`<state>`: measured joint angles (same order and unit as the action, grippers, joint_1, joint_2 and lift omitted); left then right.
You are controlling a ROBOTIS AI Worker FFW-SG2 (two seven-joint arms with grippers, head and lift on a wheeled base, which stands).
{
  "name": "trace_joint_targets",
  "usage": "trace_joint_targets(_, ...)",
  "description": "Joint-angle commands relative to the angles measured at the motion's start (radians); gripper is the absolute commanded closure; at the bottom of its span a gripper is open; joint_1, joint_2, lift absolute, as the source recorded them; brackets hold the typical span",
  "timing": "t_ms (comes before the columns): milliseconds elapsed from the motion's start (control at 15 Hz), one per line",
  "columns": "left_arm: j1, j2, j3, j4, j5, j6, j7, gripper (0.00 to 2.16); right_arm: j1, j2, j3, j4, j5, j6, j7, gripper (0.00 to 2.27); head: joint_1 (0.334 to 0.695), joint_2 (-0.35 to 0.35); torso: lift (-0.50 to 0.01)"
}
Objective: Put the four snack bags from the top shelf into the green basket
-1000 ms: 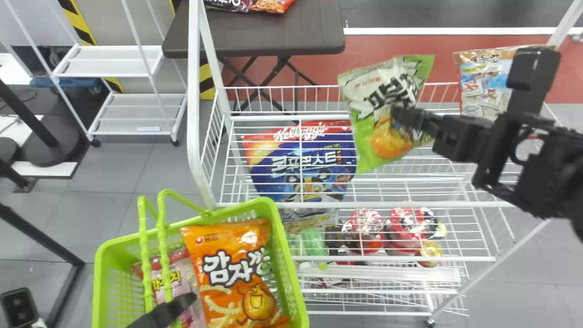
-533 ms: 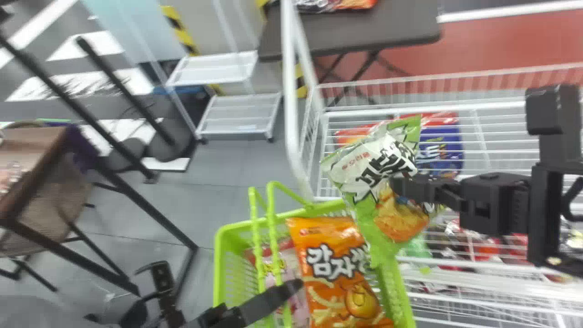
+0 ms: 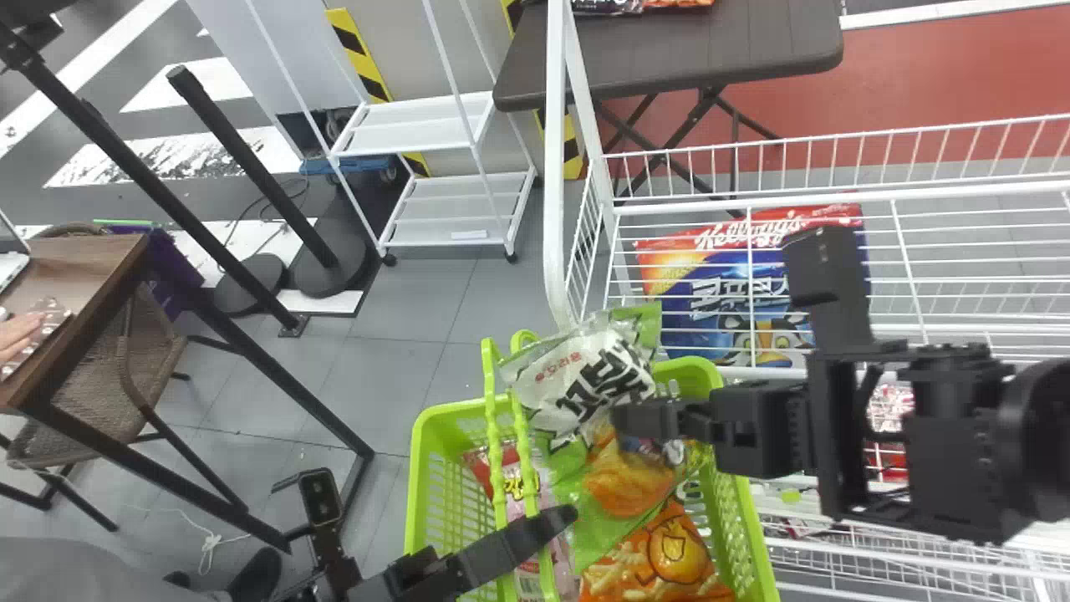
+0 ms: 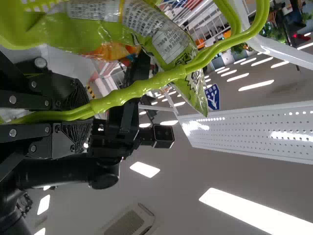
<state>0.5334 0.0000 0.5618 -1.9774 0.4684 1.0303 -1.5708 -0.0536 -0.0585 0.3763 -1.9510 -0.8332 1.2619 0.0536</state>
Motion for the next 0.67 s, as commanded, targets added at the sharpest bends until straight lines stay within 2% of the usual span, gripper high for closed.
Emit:
trace_joint_targets(0, -0.006, -0.003, -0.006, 0.000, -0.001, 0.000, -0.010, 2.15, -0.026, 0.002, 0.038, 0.053, -0.007, -0.002, -0.017, 2.25, 0.695, 0.350, 0.000)
trace_joint_targets(267, -0.010, -0.003, -0.030, 0.000, -0.001, 0.000, -0.010, 2.15, -0.107, 0.005, 0.127, 0.198, -0.026, 0.008, -0.024, 2.25, 0.695, 0.350, 0.000)
trace_joint_targets(467, -0.010, -0.003, -0.048, 0.000, -0.002, 0.000, -0.010, 2.15, -0.172, 0.043, 0.179, 0.336, -0.024, -0.063, 0.009, 2.23, 0.695, 0.350, 0.000)
trace_joint_targets(533, -0.010, -0.003, -0.051, 0.000, -0.002, 0.000, -0.010, 2.15, -0.189, 0.048, 0.199, 0.371, -0.021, -0.112, 0.029, 2.14, 0.695, 0.350, 0.000)
trace_joint_targets(600, -0.010, -0.003, -0.051, 0.000, -0.002, 0.000, -0.010, 2.15, -0.201, 0.048, 0.219, 0.392, -0.023, -0.149, 0.037, 1.90, 0.695, 0.350, 0.000)
